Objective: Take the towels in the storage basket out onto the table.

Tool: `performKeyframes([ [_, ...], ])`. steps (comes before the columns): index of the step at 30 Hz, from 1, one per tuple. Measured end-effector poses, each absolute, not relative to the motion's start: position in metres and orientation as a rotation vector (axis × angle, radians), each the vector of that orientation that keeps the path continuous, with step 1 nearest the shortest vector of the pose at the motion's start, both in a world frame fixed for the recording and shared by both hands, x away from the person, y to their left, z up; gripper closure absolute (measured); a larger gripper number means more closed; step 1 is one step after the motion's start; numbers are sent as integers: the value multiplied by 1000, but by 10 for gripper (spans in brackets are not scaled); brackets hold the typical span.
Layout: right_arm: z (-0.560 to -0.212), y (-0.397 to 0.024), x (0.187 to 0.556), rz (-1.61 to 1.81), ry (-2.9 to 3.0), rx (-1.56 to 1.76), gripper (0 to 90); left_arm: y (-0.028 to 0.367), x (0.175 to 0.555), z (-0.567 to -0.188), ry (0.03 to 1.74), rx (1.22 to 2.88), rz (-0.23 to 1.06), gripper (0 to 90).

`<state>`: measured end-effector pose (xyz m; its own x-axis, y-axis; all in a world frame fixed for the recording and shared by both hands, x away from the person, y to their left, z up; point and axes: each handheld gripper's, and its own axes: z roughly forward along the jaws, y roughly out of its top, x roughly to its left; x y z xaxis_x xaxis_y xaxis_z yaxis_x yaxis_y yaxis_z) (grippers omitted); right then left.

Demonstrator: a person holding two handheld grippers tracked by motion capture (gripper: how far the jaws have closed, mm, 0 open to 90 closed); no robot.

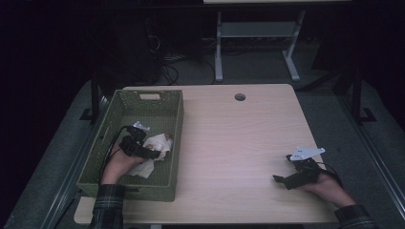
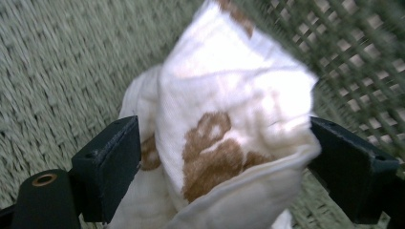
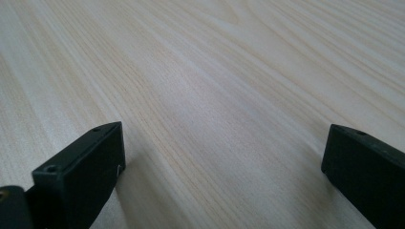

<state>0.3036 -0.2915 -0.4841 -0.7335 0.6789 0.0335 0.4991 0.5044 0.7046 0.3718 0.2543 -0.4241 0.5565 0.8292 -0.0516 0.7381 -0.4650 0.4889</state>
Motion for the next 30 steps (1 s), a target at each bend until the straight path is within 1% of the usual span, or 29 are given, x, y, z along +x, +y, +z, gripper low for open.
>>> performKeyframes([
  [6, -484, -292, 304, 1051, 2501, 1000, 4, 252, 373, -429, 1285, 2368, 255, 136],
  [12, -484, -291, 303, 1051, 2501, 1007, 4, 248, 373, -436, 1273, 2459, 233, 137],
  [15, -484, -291, 304, 1051, 2501, 1002, 4, 248, 373, -437, 1281, 2478, 227, 144],
  [19, -484, -292, 304, 1051, 2502, 1000, 4, 248, 373, -435, 1299, 2492, 216, 254],
  [21, -484, -292, 304, 1050, 2503, 1000, 4, 248, 372, -433, 1297, 2495, 225, 376],
  [22, -484, -292, 304, 1050, 2503, 1000, 4, 248, 372, -431, 1294, 2494, 230, 376],
  [23, -484, -292, 304, 1049, 2503, 1000, 4, 247, 370, -429, 1300, 2482, 236, 467],
  [24, -484, -292, 304, 1049, 2503, 1000, 4, 247, 370, -429, 1300, 2482, 236, 494],
  [25, -484, -292, 304, 1050, 2503, 999, 4, 247, 370, -428, 1304, 2481, 235, 494],
  [27, -484, -292, 304, 1050, 2503, 1000, 4, 248, 369, -425, 1313, 2469, 223, 586],
  [28, -484, -292, 304, 1050, 2503, 1000, 4, 249, 369, -424, 1310, 2464, 224, 586],
  [30, -484, -292, 304, 1051, 2503, 1000, 4, 252, 369, -420, 1305, 2435, 213, 621],
])
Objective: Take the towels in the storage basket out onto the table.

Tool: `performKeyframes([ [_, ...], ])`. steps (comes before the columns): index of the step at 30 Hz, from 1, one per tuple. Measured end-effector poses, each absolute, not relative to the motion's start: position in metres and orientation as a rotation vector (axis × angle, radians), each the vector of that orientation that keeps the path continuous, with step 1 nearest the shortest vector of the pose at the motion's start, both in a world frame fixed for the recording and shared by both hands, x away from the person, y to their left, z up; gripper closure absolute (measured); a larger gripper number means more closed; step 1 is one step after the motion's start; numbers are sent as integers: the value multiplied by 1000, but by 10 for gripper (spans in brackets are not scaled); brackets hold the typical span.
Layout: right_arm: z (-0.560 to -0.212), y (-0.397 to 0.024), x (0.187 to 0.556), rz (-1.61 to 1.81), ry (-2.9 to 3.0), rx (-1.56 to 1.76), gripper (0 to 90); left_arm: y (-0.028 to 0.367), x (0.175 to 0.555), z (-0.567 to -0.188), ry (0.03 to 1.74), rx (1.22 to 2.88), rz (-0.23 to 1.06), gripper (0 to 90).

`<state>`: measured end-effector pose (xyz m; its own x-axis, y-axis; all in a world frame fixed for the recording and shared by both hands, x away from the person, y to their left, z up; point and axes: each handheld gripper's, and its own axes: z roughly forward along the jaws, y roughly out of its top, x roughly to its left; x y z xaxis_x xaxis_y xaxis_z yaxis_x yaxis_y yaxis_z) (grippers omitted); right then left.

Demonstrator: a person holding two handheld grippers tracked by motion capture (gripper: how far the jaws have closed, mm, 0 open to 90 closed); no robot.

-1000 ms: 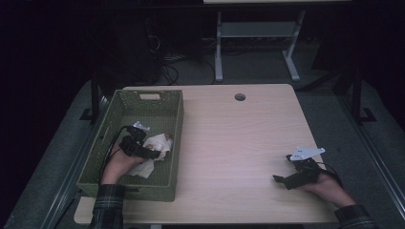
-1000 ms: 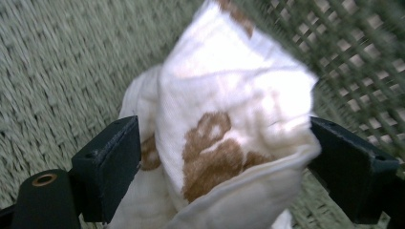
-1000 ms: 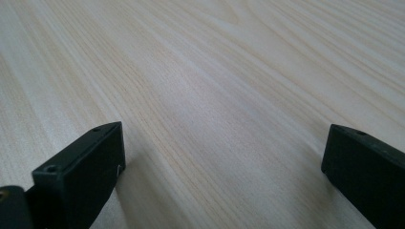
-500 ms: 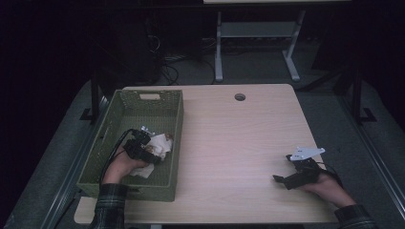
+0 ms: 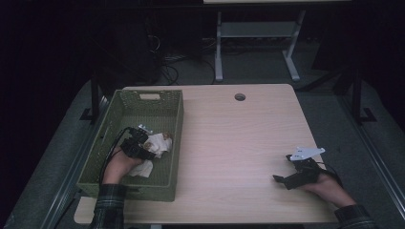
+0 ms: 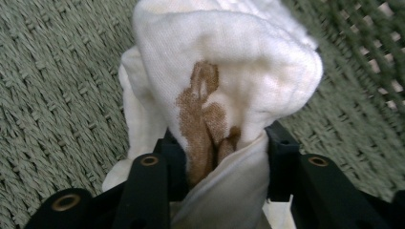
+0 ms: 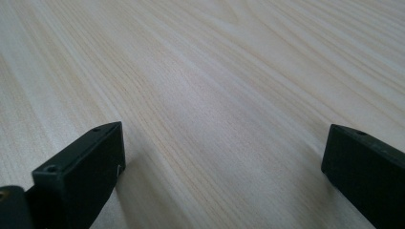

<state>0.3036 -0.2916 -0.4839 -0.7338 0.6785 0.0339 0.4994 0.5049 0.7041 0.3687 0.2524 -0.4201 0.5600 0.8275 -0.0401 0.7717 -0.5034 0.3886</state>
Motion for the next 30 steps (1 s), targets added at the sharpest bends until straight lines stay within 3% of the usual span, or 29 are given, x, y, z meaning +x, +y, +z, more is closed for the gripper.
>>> performKeyframes([
  [30, -484, -291, 304, 1051, 2501, 1001, 4, 281, 348, -359, 1155, 2022, 244, 665],
])
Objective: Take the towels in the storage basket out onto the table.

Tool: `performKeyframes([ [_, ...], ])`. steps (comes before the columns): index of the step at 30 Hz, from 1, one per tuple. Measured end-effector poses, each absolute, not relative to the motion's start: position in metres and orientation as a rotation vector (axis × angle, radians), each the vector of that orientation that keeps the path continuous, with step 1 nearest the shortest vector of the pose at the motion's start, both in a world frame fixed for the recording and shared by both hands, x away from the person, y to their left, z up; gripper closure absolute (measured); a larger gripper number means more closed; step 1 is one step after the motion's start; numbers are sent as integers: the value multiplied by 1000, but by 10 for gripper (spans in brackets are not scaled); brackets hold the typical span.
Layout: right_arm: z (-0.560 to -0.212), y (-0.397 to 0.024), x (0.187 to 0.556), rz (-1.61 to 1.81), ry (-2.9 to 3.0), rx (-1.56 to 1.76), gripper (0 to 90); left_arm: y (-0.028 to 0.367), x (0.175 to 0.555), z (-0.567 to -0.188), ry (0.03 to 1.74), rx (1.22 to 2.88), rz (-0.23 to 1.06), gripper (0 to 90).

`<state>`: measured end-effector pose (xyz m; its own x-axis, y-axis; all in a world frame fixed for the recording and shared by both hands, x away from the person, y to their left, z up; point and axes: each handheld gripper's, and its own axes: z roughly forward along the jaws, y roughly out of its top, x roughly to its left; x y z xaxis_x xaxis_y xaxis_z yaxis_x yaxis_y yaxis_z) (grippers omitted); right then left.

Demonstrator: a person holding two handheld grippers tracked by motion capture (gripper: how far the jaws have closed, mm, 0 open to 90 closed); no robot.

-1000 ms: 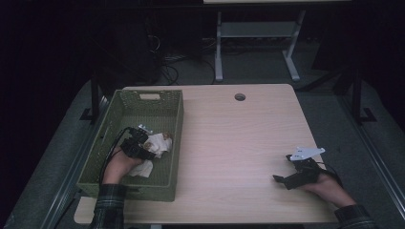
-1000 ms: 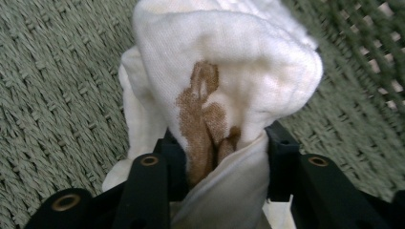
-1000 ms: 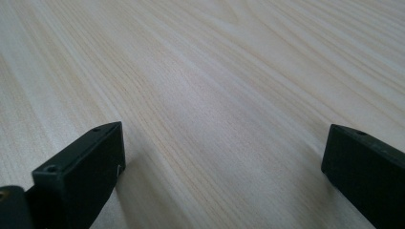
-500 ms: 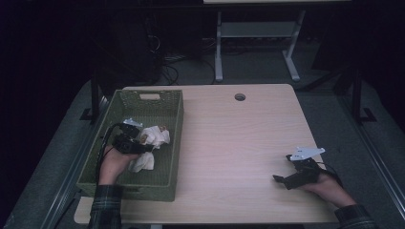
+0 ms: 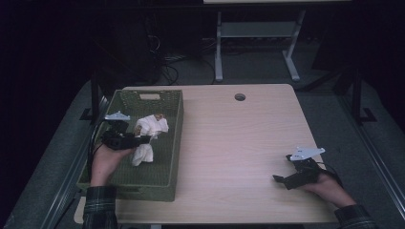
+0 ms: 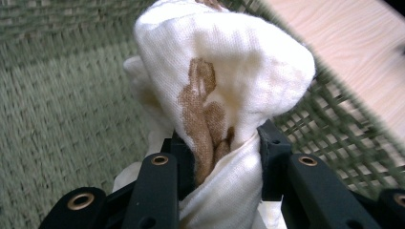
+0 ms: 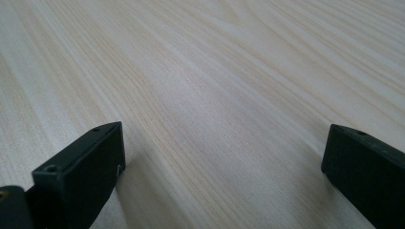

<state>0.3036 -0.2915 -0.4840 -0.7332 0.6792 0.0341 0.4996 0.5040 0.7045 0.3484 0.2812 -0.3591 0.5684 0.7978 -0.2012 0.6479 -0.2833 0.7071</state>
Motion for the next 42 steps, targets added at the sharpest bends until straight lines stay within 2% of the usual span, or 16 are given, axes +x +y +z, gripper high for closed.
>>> performKeyframes([
  [24, -484, -291, 304, 1052, 2501, 1002, 4, 248, 346, -314, 976, 1962, 239, 663],
  [42, -484, -291, 304, 1052, 2501, 1001, 4, 195, 349, -297, 830, 1965, 176, 664],
])
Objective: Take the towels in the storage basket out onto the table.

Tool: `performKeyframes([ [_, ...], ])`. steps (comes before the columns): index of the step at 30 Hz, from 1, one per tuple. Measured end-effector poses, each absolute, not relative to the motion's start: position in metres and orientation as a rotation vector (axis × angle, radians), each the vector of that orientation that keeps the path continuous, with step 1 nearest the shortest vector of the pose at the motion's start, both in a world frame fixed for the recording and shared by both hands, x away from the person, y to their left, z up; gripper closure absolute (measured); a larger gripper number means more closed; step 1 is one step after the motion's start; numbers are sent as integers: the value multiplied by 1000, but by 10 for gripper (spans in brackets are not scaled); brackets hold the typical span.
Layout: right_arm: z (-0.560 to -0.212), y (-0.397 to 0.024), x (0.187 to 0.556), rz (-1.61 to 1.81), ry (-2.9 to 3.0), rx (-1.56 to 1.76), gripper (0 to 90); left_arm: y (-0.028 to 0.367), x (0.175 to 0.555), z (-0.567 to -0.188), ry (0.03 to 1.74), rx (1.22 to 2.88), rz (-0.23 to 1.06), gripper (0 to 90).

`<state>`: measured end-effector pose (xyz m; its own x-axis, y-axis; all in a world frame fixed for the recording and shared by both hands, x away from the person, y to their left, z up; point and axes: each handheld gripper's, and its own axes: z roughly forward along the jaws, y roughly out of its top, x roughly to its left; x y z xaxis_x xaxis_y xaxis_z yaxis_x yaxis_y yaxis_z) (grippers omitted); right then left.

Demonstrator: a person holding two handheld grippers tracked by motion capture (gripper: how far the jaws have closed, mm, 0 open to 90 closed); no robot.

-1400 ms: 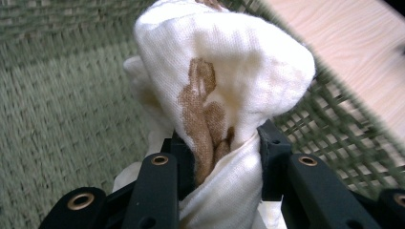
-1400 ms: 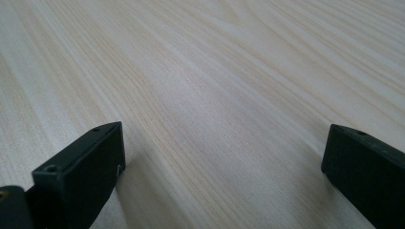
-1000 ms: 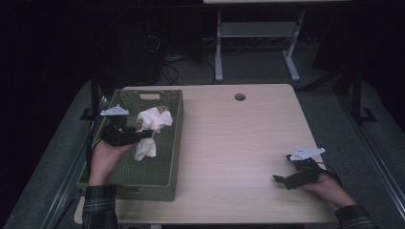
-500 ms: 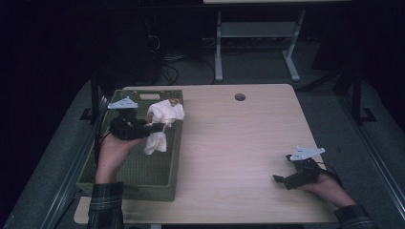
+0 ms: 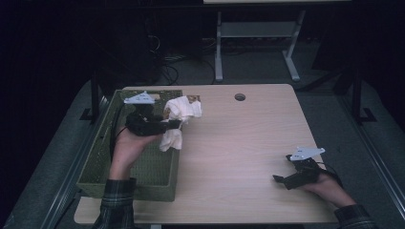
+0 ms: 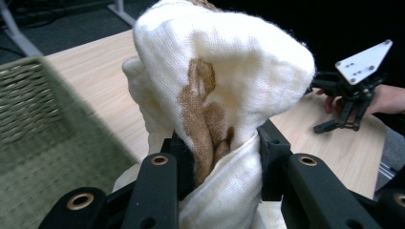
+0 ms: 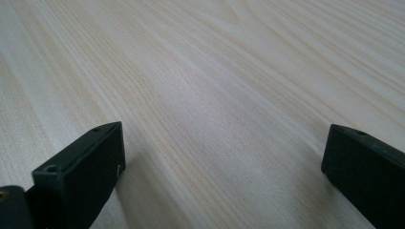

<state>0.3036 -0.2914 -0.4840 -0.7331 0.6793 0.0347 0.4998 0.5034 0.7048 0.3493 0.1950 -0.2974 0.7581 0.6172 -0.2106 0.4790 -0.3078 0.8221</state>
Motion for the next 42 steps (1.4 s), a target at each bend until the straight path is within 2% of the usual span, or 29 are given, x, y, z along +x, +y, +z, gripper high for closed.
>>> performKeyframes([
  [20, -484, -291, 304, 1052, 2501, 1002, 4, 121, 353, -310, 716, 2031, 72, 663],
  [42, -484, -291, 303, 1054, 2501, 1004, 4, 57, 347, -336, 679, 2084, 54, 663],
])
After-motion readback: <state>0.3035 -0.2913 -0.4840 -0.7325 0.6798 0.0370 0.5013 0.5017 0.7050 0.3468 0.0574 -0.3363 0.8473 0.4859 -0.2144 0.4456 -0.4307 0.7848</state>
